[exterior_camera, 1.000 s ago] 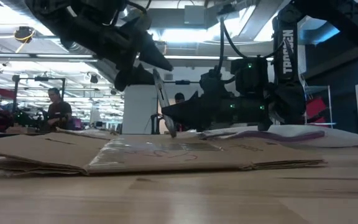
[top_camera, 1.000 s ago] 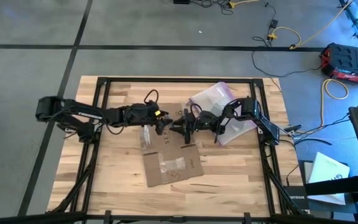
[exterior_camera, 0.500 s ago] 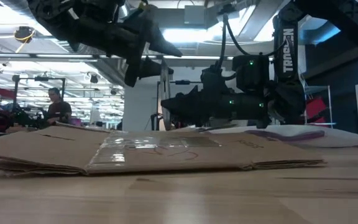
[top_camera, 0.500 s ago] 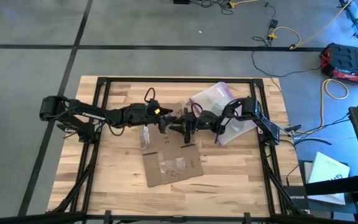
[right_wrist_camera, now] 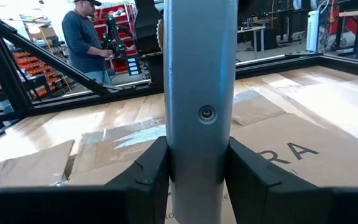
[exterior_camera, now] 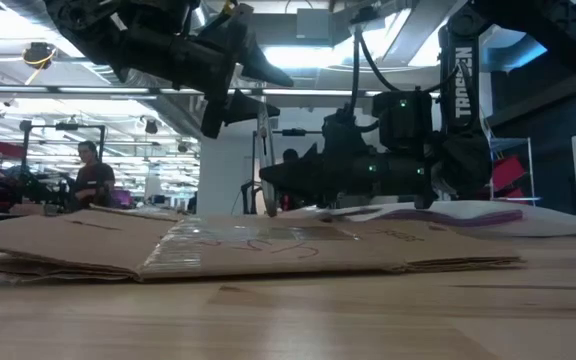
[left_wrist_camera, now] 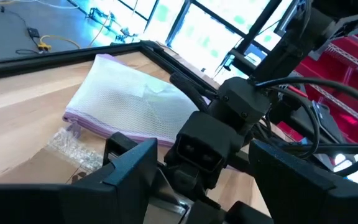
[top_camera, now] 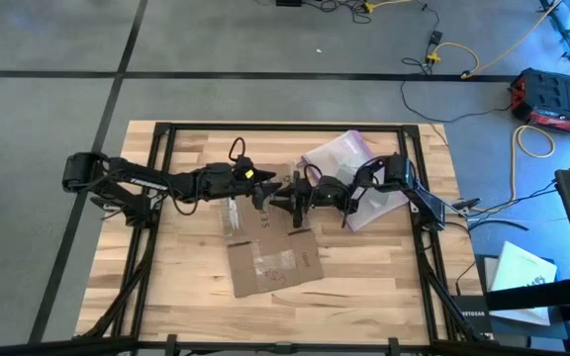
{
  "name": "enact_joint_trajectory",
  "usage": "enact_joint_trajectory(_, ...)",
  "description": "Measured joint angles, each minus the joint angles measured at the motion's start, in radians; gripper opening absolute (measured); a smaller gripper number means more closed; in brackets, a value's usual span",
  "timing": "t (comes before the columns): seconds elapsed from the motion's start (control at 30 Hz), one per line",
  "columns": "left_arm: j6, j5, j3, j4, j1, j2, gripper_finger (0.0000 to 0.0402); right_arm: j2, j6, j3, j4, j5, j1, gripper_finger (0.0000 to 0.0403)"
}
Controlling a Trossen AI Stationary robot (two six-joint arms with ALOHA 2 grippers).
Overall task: Unpack boxes
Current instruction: Close the cutter
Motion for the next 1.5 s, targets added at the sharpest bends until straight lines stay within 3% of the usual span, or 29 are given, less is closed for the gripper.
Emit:
enact_joint_trajectory(0.53, -0.009, 0.023, -0.002, -0.020, -0.014, -0.023, 0.0239, 0.000, -0.069, 0.001, -0.042, 0.011, 0.000, 0.0104)
enact_joint_trajectory(0.87, 0.047, 0.108, 0.003, 0.032, -0.027, -0.177, 0.0239, 0.002, -0.076, -0.001, -0.064, 0.059, -0.005, 0.0104)
enact_joint_trajectory(1.0, 0.098, 0.092, 0.004, -0.066, -0.068, -0.282, 0.0239, 0.002, -0.081, -0.001, -0.057, 0.067, -0.003, 0.0104)
enact_joint_trajectory(1.23, 0.058, -0.043, -0.002, -0.593, -0.124, -0.343, 0.0239, 0.002, -0.087, -0.001, -0.044, 0.080, -0.003, 0.0104)
enact_joint_trajectory(1.37, 0.043, -0.054, -0.001, -0.680, -0.123, -0.310, 0.0239, 0.002, -0.090, -0.001, -0.043, 0.113, -0.002, 0.0104)
enact_joint_trajectory(1.5, 0.051, -0.097, 0.000, -0.640, -0.116, -0.274, 0.0239, 0.002, -0.099, -0.001, -0.041, 0.126, -0.002, 0.0104)
